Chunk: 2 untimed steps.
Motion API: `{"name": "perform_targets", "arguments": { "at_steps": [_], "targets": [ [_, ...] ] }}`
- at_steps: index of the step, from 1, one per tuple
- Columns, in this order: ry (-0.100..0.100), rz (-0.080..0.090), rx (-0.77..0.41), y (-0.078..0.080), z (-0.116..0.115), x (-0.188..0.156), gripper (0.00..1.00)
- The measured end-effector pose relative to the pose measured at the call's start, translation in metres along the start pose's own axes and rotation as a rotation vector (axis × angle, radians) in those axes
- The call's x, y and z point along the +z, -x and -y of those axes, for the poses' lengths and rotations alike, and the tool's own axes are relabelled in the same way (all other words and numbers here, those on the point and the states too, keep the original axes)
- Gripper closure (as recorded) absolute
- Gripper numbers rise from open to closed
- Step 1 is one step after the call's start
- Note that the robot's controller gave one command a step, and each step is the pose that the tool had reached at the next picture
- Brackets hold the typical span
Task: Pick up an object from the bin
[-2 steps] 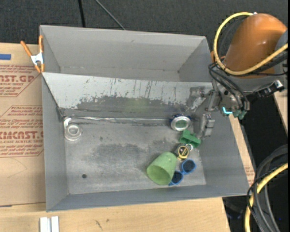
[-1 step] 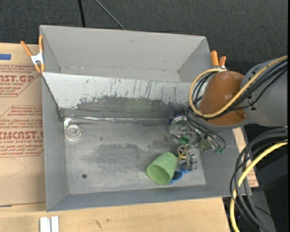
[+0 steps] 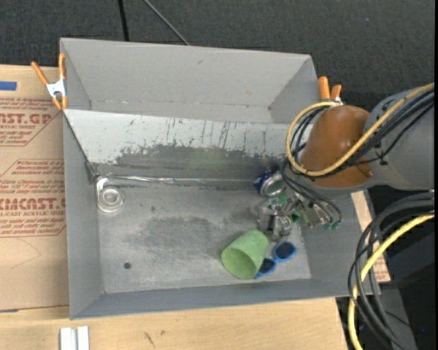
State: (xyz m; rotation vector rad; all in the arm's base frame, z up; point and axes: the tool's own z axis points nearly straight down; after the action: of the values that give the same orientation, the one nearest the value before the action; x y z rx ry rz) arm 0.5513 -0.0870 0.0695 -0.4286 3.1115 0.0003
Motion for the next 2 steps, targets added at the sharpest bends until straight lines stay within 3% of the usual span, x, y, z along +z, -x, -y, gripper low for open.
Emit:
{"name": "perform_targets", "arguments": {
  "at_steps": [1, 2],
  "targets": [
    [-0.001, 0.0, 0.0, 0.0, 0.0, 0.0, 0.0],
    [0.005, -0.002, -0.052, -0.029, -0.057, 0.0, 0.0]
  ]
}}
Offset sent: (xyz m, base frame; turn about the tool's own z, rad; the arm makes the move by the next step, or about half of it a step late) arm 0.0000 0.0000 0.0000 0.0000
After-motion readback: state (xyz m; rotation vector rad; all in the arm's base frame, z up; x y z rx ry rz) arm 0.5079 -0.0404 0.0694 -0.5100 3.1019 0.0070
